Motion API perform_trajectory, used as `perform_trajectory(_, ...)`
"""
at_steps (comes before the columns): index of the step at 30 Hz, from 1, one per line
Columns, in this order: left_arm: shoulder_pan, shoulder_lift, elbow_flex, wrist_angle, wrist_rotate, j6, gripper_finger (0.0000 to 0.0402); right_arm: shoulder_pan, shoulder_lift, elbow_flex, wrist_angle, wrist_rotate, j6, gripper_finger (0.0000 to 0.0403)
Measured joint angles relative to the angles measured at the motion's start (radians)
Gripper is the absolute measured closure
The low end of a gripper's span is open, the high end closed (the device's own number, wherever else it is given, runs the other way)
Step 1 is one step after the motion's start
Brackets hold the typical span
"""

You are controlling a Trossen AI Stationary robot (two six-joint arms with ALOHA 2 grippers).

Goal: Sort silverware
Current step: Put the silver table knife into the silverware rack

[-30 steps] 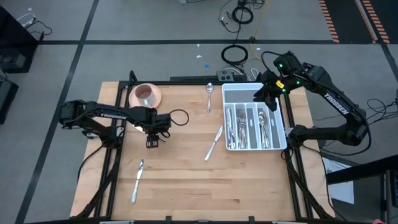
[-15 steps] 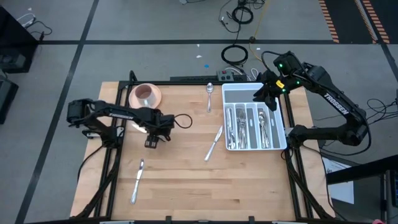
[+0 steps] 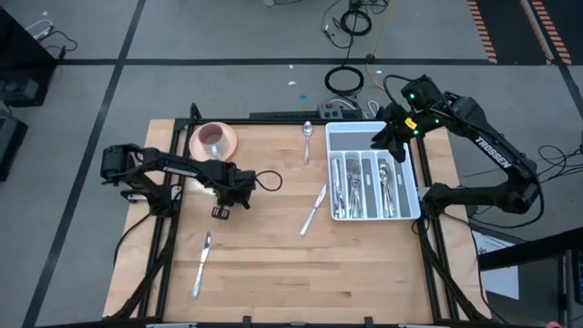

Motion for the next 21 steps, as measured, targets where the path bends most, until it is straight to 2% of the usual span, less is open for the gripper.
perform_trajectory(2, 0.001, 0.0, 0.0, 0.006, 0.001, 0.017, 0.0372, 0.0, 0.0, 0.0, 0.002, 0.0, 0.001, 0.0289)
perform_trajectory(6, -0.002, 0.0, 0.001, 0.01, -0.002, 0.016, 0.0375, 0.0, 0.0, 0.0, 0.001, 0.0, 0.019, 0.0289)
perform_trajectory(13, -0.004, 0.018, 0.101, -0.066, -0.021, 0.013, 0.0375, 0.0, 0.0, 0.0, 0.001, 0.0, 0.036, 0.0289)
perform_trajectory(17, -0.006, 0.014, 0.175, -0.002, -0.019, -0.015, 0.0401, 0.0, 0.0, 0.0, 0.001, -0.002, 0.038, 0.0289)
perform_trajectory(21, -0.013, 0.017, 0.224, 0.016, -0.017, -0.077, 0.04, 0.0, 0.0, 0.0, 0.0, -0.002, 0.038, 0.0289)
